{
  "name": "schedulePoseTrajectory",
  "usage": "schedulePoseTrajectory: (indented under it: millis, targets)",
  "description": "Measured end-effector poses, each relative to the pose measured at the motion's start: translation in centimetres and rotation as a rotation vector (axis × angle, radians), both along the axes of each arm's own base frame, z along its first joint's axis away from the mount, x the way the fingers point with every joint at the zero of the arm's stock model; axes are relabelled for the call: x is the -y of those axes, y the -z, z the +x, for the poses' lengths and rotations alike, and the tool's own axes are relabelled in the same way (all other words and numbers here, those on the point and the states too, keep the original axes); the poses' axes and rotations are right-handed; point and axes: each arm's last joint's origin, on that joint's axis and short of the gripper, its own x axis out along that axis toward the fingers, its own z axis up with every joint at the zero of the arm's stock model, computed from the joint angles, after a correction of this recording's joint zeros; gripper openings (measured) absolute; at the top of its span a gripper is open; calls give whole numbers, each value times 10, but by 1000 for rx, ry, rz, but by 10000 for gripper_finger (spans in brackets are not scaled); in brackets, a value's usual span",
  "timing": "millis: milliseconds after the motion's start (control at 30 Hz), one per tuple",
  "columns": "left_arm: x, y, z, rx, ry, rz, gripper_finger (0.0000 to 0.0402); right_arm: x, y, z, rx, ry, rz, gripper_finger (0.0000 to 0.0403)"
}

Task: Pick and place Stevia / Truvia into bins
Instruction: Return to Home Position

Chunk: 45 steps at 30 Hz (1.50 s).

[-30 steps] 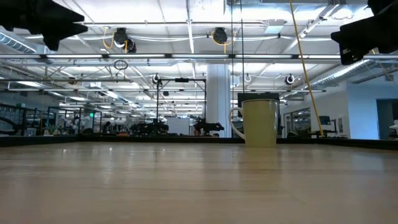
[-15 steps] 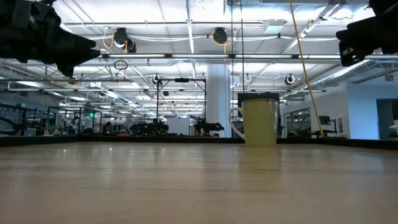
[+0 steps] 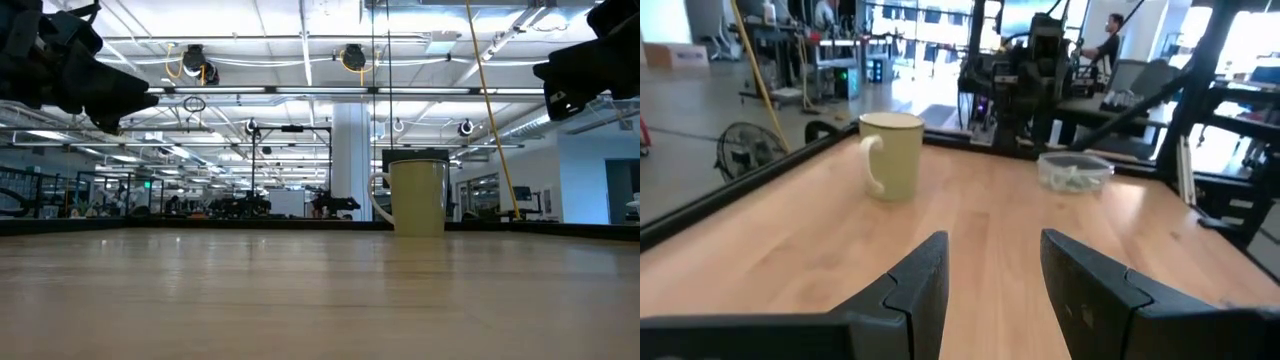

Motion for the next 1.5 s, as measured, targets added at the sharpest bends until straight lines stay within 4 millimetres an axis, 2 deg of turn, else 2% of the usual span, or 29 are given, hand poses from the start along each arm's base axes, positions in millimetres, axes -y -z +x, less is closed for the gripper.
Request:
schedulePoseTrajectory:
  millis: [467, 900, 1500]
  targets:
    - [0, 2, 2, -29, -7, 3, 163, 0, 1, 1, 7, -1, -63, 90]
    - [0, 2, 2, -28, -10, 4, 163, 0, -19, 0, 189, 6, 39, 90]
    - [0, 2, 2, -27, -10, 3, 163, 0, -20, 0, 196, 5, 43, 90]
